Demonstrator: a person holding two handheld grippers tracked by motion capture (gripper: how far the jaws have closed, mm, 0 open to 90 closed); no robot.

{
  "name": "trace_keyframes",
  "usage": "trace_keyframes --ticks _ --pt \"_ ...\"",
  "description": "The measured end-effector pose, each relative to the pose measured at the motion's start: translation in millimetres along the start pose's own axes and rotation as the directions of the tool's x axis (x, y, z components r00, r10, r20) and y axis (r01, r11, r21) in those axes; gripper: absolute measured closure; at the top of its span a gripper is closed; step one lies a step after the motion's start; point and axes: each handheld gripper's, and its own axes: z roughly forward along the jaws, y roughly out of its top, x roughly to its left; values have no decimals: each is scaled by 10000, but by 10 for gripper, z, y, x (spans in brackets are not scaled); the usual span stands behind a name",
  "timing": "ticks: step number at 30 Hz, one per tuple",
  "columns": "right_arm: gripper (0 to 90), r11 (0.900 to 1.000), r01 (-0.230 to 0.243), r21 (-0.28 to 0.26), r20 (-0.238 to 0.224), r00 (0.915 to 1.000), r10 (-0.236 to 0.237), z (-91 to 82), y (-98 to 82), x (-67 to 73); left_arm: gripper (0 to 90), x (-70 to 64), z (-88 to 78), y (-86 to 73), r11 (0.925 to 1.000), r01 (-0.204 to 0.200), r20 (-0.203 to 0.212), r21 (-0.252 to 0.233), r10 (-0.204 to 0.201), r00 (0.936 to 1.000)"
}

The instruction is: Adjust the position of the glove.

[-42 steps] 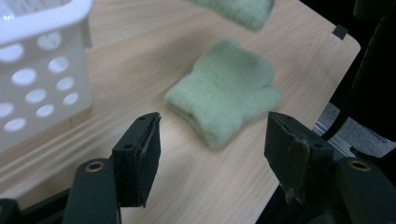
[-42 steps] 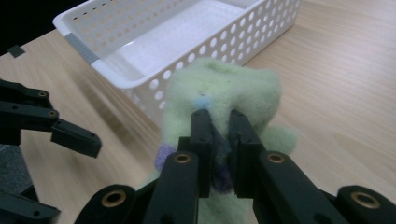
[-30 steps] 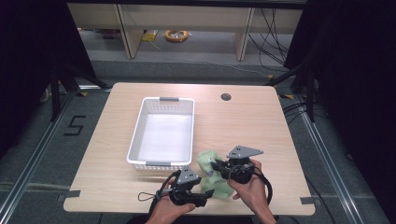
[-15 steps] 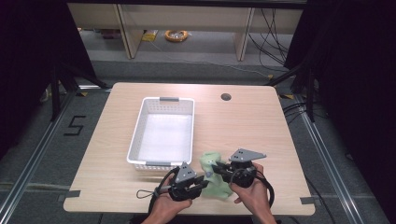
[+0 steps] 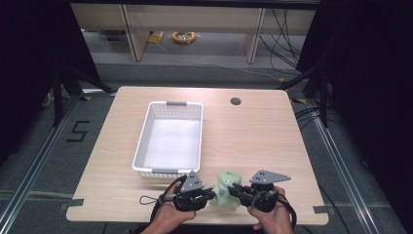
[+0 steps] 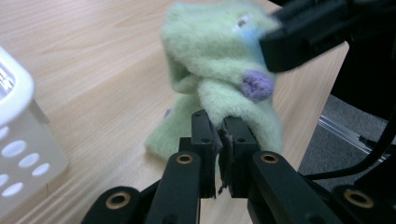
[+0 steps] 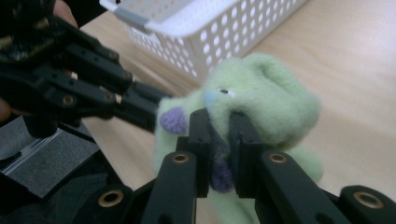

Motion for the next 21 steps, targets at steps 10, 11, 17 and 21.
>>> trace_keyframes --ticks 10,11,17,21 --pt "644 9991 279 333 326 9990 -290 -58 -69 -146 836 162 45 -90 9969 334 30 719 -337 9994" --pt "619 9886 1394 562 915 9853 -1441 -102 1 -212 834 159 63 -99 9966 471 84 670 -477 9988" --pt "600 9737 1980 1126 356 9785 -2031 -15 86 -455 829 176 66 -95 9952 551 24 807 -555 9985" --pt "588 9718 1975 1292 -263 9803 -1957 114 102 -514 828 190 71 -95 9951 660 100 733 -669 9977"
